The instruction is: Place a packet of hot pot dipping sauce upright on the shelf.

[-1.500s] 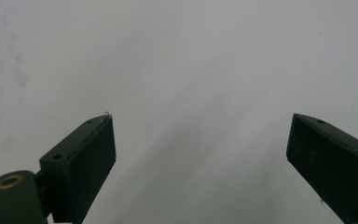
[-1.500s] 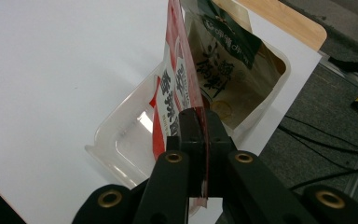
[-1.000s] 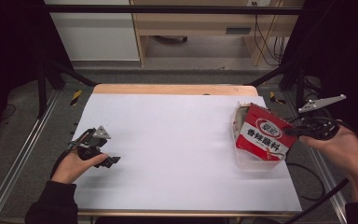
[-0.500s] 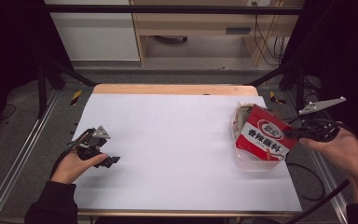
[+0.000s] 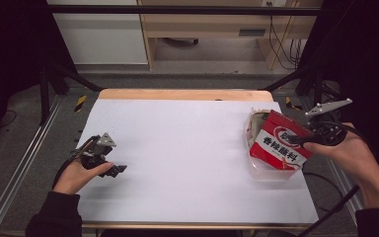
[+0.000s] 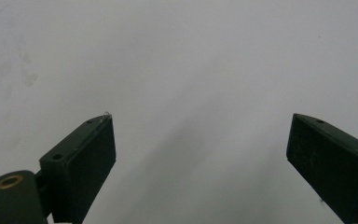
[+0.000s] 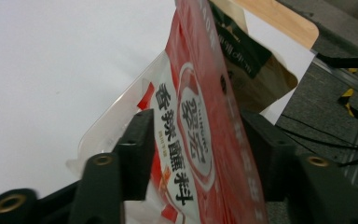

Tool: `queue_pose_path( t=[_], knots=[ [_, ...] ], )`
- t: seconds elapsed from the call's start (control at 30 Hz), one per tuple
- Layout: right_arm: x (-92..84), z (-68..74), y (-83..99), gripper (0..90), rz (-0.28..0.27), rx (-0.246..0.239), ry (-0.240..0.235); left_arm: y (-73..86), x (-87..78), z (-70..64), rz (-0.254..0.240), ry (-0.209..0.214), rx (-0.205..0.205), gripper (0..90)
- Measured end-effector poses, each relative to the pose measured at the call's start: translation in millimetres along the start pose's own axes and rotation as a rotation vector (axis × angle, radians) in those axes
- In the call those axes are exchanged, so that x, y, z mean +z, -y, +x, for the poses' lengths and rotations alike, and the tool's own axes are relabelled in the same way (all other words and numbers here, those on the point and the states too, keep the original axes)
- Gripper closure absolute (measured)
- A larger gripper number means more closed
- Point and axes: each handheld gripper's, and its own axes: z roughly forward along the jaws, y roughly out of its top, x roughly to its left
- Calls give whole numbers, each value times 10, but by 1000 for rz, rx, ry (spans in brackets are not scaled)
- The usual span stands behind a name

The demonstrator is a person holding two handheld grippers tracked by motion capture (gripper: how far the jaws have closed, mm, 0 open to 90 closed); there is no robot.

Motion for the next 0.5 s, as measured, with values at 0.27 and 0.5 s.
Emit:
queue_pose_path(
  t=[0.27,0.5],
  knots=[
    [70,46,-197,298,12,17,51,0,-3,0,-2,1,1,82],
    [98,132,-402,212,-5,18,82,10,-7,10,-4,-2,-3,82]
  ],
)
